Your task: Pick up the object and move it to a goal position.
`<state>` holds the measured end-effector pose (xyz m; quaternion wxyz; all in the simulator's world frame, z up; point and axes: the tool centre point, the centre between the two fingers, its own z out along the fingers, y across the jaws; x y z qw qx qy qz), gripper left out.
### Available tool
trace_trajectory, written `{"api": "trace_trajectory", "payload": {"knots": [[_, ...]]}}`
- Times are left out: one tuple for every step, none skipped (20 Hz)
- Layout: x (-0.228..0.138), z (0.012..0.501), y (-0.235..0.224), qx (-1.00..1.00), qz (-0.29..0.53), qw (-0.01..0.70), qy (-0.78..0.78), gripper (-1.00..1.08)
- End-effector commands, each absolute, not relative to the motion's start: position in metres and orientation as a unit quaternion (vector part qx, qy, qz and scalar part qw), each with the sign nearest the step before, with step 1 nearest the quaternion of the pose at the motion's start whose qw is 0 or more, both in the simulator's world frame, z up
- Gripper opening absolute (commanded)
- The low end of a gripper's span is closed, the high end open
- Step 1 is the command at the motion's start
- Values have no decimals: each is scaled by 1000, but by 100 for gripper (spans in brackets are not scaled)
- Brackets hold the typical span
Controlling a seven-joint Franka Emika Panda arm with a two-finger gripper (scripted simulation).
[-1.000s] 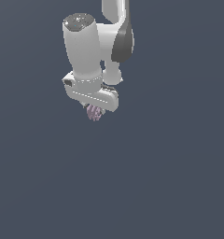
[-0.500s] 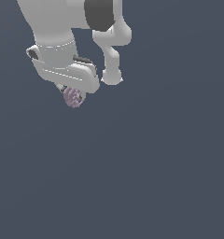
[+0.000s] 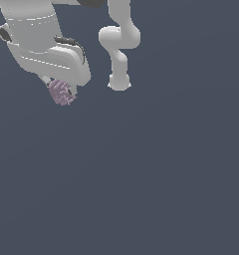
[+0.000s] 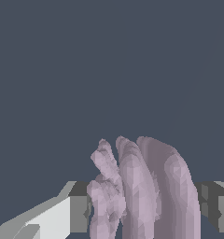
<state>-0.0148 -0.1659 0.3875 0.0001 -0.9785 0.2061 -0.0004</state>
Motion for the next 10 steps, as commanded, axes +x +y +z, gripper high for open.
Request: {"api": "trace_trajectory", "payload": {"knots": [[-13,394,-170,-979,0,0,206,-100],[-13,396,-171,-979,0,0,206,-100],[-12,397,-172,-979,0,0,206,-100],[-12,398,-172,-979,0,0,206,-100],[-12,399,-173,-979,0,0,206,-100],[-11,399,-173,-979,0,0,206,-100],[-11,399,-173,-979,0,0,206,-100],[-11,399,-173,-979,0,0,206,-100],[-11,399,-173,-979,0,0,206,-100],[-11,399,-173,-979,0,0,206,-100]]}}
